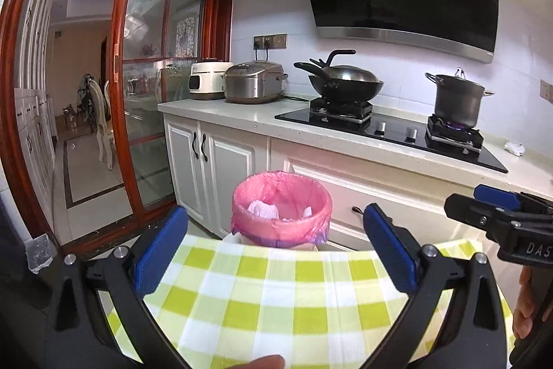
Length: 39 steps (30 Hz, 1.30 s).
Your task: Collect trash
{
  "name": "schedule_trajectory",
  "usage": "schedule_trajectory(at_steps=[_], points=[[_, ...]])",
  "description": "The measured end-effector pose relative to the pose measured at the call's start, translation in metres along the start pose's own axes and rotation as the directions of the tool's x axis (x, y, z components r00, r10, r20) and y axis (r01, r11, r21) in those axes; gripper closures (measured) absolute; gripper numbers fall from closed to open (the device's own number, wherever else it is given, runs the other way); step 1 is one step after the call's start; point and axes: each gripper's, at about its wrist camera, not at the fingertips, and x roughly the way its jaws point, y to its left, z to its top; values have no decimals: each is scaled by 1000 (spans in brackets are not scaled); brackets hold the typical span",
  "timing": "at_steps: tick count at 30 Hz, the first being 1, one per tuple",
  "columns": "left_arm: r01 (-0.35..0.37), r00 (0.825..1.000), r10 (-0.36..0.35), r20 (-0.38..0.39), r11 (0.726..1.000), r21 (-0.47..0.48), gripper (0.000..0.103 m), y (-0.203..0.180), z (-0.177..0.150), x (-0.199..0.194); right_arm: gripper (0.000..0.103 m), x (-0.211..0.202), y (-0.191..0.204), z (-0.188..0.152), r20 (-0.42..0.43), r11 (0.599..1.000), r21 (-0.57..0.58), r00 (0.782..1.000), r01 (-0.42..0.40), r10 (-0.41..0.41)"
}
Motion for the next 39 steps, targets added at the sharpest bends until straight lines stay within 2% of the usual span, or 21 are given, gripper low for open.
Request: schedule_trajectory(at_steps=[10, 16, 28, 39], points=[[8, 1000, -8, 4, 999, -38, 5, -1, -7, -41, 23, -41, 2, -16, 25, 1000, -1, 1000, 6, -6], [16, 1000, -16, 4, 999, -31, 5, -7, -9, -60, 19, -66, 10, -19, 53, 999, -38, 999, 13, -11], [58, 998, -58, 7, 998, -36, 5, -19, -10, -87, 18, -84, 7, -27, 59, 999, -34, 998, 21, -19], [48, 999, -48, 6, 998, -38, 5, -18, -11, -97, 18, -88, 8, -30, 58, 999, -42, 998, 19, -17]])
